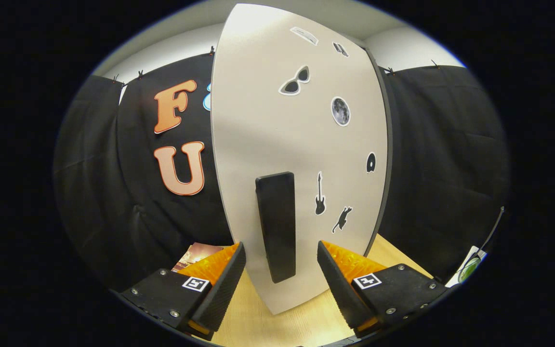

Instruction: Open the shoe cabinet door, grab the shoes and put them into the shoe cabinet, then close the shoe cabinet door.

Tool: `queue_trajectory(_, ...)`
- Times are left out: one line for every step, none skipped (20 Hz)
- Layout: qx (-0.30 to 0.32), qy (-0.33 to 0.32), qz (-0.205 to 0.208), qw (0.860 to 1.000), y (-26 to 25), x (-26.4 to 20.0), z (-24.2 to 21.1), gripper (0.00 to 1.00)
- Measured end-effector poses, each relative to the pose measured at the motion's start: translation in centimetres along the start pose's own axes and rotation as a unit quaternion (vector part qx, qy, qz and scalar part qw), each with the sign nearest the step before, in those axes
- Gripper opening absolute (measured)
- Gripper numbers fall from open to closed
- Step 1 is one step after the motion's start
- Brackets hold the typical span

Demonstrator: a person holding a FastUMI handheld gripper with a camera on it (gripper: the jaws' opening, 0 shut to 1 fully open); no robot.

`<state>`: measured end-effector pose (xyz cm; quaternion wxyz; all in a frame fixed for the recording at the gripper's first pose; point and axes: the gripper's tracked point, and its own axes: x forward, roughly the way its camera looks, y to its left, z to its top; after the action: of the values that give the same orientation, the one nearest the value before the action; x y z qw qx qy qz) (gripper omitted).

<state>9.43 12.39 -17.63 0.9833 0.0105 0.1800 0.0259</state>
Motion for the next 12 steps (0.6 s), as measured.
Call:
queue_trajectory(0.001,0.001,0.000,1.000,0.2,0.4,0.1,0.93)
queue_trajectory(0.003,0.003,-0.001,1.000,0.5,0.7,0.1,0.93)
queue_trajectory(0.005,0.007,-0.003,1.000,0.8,1.0,0.1,0.93)
queue_trajectory(0.006,0.009,-0.005,1.000,0.8,1.2,0.3,0.93)
queue_trajectory(0.008,0.007,-0.004,1.000,1.1,1.2,0.8,0.93)
queue_trajectory(0.013,0.002,-0.001,1.000,1.6,0.9,1.5,0.93)
queue_trajectory(0.016,-0.004,0.004,1.000,2.0,0.5,2.4,0.93)
queue_trajectory(0.015,-0.011,0.007,1.000,2.2,0.1,3.2,0.93)
queue_trajectory(0.012,-0.018,0.007,1.000,2.4,-0.4,4.1,0.93)
queue_trajectory(0.008,-0.026,0.007,1.000,2.6,-0.9,5.0,0.93)
queue_trajectory(0.005,-0.034,0.009,0.999,2.8,-1.4,6.0,0.93)
queue_trajectory(0.003,-0.041,0.012,0.999,3.0,-2.0,7.0,0.93)
